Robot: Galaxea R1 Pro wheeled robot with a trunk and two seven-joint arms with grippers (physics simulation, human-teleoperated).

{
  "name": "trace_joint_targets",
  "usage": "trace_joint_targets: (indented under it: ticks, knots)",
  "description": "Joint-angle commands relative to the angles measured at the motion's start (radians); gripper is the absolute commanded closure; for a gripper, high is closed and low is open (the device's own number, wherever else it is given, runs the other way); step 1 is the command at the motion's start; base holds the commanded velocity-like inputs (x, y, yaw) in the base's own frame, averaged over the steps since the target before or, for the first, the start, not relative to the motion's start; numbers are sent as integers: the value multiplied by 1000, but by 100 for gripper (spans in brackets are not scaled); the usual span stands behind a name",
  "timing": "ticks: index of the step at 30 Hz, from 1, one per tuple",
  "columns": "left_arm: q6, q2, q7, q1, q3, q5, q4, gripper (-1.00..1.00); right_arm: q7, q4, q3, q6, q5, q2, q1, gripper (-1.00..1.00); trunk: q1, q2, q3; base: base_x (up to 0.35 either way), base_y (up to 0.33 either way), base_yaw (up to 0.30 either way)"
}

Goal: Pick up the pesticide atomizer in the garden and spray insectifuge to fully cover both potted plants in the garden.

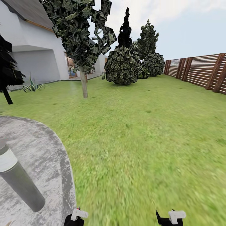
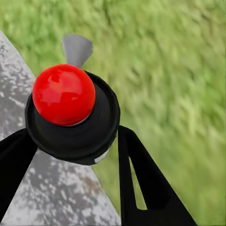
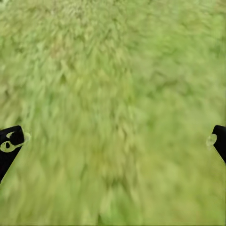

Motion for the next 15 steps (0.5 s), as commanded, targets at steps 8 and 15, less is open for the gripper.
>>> trace_joint_targets:
  ticks: [8,15]
  knots:
    - [-3,0,2,-1,-4,-4,2,100,10,0,-9,-3,-1,0,-1,-100,0,0,-1,338,-2,0]
    - [-3,0,2,-1,-4,-4,2,100,10,0,-9,-3,-1,0,-1,-100,0,0,-1,338,0,0]
